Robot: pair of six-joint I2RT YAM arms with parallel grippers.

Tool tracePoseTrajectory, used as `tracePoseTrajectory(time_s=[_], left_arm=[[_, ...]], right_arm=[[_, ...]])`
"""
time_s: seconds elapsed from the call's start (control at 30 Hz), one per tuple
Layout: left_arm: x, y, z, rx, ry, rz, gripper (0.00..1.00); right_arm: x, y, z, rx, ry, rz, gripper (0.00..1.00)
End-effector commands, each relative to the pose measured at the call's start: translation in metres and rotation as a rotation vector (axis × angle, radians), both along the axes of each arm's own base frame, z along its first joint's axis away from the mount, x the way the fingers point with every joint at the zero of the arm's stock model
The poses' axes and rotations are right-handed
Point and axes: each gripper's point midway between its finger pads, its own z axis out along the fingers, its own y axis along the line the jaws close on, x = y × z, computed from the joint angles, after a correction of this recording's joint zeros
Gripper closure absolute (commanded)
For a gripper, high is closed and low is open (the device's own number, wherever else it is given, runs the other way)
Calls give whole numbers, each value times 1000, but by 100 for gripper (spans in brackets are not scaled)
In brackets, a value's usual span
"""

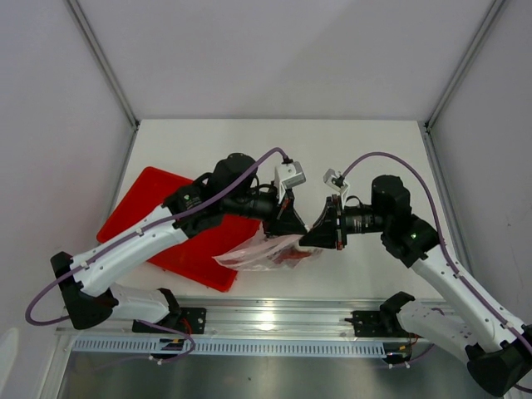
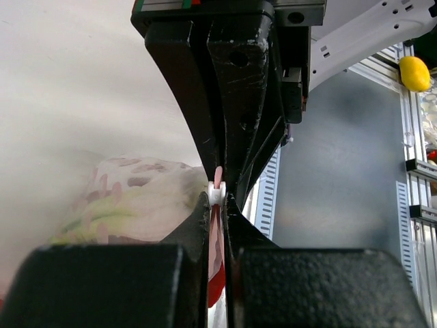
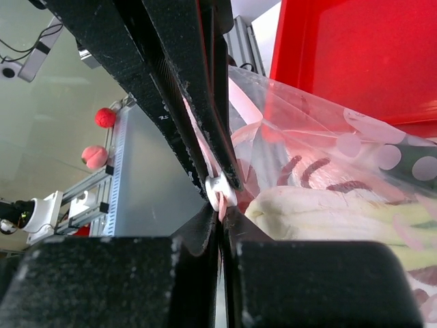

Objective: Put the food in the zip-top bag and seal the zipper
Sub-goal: Zip the zipper food storage bag at the center of the board.

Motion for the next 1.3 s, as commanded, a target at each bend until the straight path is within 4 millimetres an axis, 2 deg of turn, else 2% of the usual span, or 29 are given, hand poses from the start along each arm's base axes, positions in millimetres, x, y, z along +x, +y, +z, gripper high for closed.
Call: tracePoseTrajectory(time_s=[0.0, 0.43, 0.47, 0.57, 0.6, 0.73, 0.87, 1.27], left_arm=[[3, -3, 23, -59, -39, -5, 99], [8, 11, 16, -55, -44, 37, 100], [7, 13, 14, -52, -43, 42, 99], [7, 16, 11, -47, -44, 48, 99], [6, 18, 8, -40, -40, 50, 100], [1, 30, -4, -2, -17, 76, 99], [-6, 46, -9, 29, 5, 114, 100], [-17, 80, 5, 24, -43, 174, 99]], right_arm=[[7, 4, 18, 37, -90, -31, 100], [20, 1, 25, 101, -103, -157, 100], [22, 0, 21, 105, -73, -174, 100], [32, -7, 40, 194, -85, -239, 100], [35, -8, 36, 199, -69, -260, 100], [43, -17, 41, 231, -47, -329, 100], [41, -18, 39, 228, -36, -333, 100], [42, -22, 47, 234, -34, -357, 100]])
